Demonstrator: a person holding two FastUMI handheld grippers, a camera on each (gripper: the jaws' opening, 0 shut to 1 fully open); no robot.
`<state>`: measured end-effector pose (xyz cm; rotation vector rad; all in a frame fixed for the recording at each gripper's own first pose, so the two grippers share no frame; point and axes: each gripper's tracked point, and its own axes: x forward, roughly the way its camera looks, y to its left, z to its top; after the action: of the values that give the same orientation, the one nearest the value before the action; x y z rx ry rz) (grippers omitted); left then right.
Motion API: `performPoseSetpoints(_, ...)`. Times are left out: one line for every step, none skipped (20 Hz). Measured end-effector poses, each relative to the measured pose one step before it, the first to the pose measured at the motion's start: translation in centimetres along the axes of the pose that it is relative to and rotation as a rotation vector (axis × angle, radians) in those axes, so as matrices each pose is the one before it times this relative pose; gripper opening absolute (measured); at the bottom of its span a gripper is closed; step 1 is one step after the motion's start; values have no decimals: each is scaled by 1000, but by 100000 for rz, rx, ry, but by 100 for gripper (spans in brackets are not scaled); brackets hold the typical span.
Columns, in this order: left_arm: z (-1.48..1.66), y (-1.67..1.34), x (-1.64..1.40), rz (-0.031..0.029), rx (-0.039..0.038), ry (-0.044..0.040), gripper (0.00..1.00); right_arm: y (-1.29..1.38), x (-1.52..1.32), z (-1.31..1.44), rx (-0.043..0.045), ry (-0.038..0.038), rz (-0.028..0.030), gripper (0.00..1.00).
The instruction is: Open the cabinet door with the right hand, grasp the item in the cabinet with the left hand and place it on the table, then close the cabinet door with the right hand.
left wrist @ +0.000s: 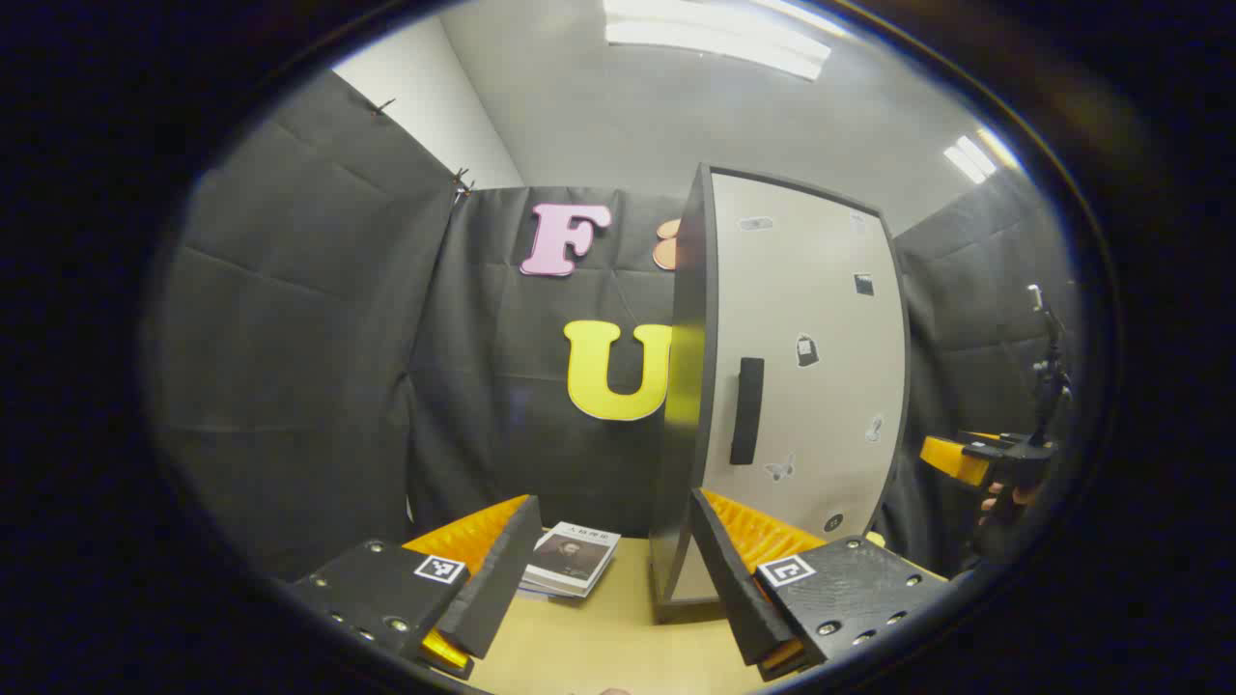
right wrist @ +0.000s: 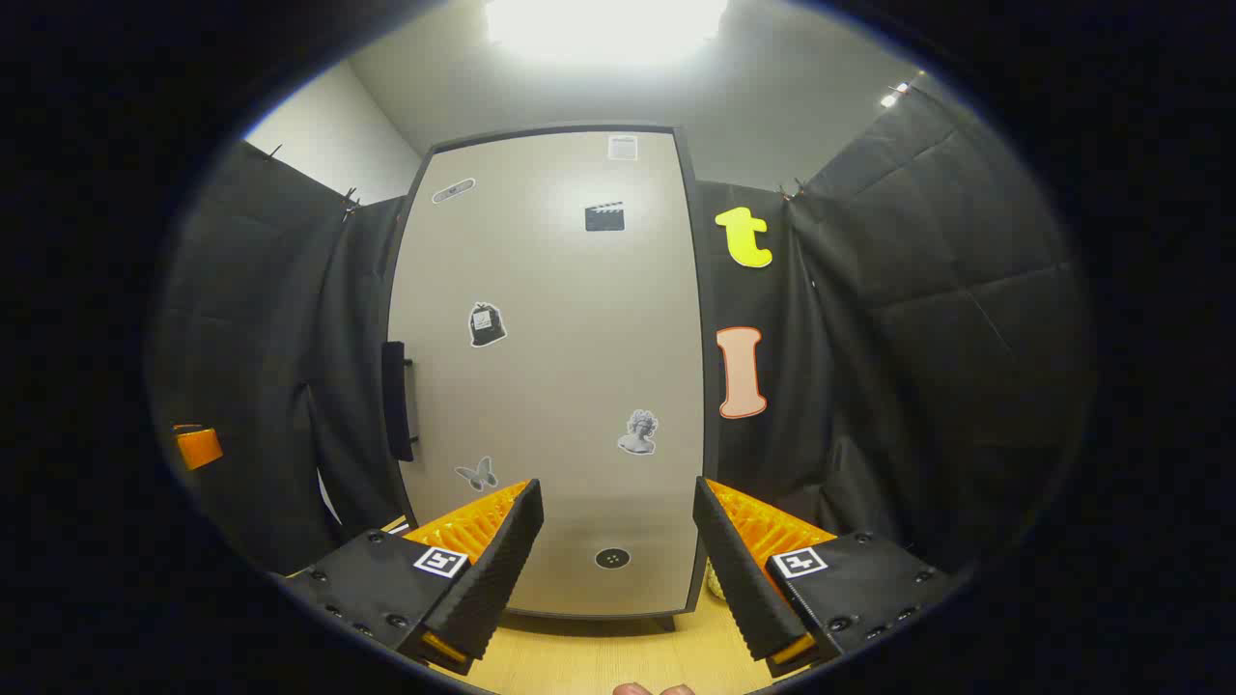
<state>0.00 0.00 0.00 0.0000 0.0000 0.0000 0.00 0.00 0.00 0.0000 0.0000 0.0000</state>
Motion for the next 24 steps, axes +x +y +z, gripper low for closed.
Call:
performPoseSetpoints(65, 69, -130, 151, 1028, 24, 94, 154, -124, -13, -734, 325, 349, 99)
performPoseSetpoints(-190, 38, -103, 235, 640, 6, 94, 221, -150, -70, -246, 97, 645, 99)
performPoseSetpoints(72, -185, -57, 19, -60, -115, 94, 255, -159, -151, 229, 535, 632, 99)
performPoseSetpoints(-70, -228, -112, -411, -241, -214, 94, 217, -115, -226, 312, 832, 622, 97)
performPoseSetpoints(43, -220, -137, -256, -198, -186, 94, 200, -150, -98, 142, 238, 546, 99)
performPoseSetpoints(-212, -124, 53, -146, -14, 348, 90, 56, -97, -11, 58, -34, 267, 97)
performPoseSetpoints(-137, -58, 68, -107, 201, 563, 90, 76, -38, 19, 127, 123, 267, 99)
performPoseSetpoints(-266, 90, -17, 433, 479, 460, 89, 123, -63, 9, 200, 59, 691, 97)
performPoseSetpoints(-28, 81, 100, 744, 1064, 114, 94, 119, 71, 174, -162, -253, 608, 97)
performPoseSetpoints(-18, 41, -16, 435, 1058, -362, 94, -90, 117, 182, -572, -739, -124, 97)
performPoseSetpoints(144, -80, -23, -167, 374, -820, 94, -111, 146, 144, -555, -686, -786, 99)
performPoseSetpoints(43, -242, 3, -506, -445, -1142, 94, -39, 134, -90, 105, 58, -767, 99)
performPoseSetpoints(3, -255, 44, -758, -972, -786, 90, 138, 73, -148, 1108, 684, -332, 97)
performPoseSetpoints(-152, -395, -19, -1161, -1201, -630, 90, 226, 93, -187, 1407, 852, -157, 99)
performPoseSetpoints(-129, -553, 175, -1729, -1035, -139, 90, 156, -9, -222, 922, 1077, -112, 99)
performPoseSetpoints(-307, -437, 19, -1927, -347, 575, 90, 14, 22, -256, 97, 874, -527, 99)
performPoseSetpoints(-300, -376, 171, -1997, 676, 1180, 94, -58, -62, -84, -163, 641, -55, 99)
performPoseSetpoints(-496, -229, 454, -1762, 948, 1870, 94, -21, -145, 54, -329, -110, 138, 97)
performPoseSetpoints(-363, -137, 434, -1268, 363, 1895, 90, -307, -95, 201, -655, -688, -643, 99)
performPoseSetpoints(-197, -185, 507, -1102, -299, 759, 90, -414, -76, 11, -546, -311, -828, 98)
performPoseSetpoints(-45, -198, 473, -717, -1100, 376, 90, -271, -46, -27, 429, 433, -496, 99)
performPoseSetpoints(-300, -90, 444, -703, -1692, 347, 90, -112, -37, -93, 1376, 473, -117, 99)
performPoseSetpoints(-212, -156, 240, -693, -1797, 603, 90, -4, 9, 40, 1660, 590, 163, 99)
performPoseSetpoints(-346, -92, 219, -364, -1473, 520, 90, -13, 78, -22, 895, 347, 127, 98)
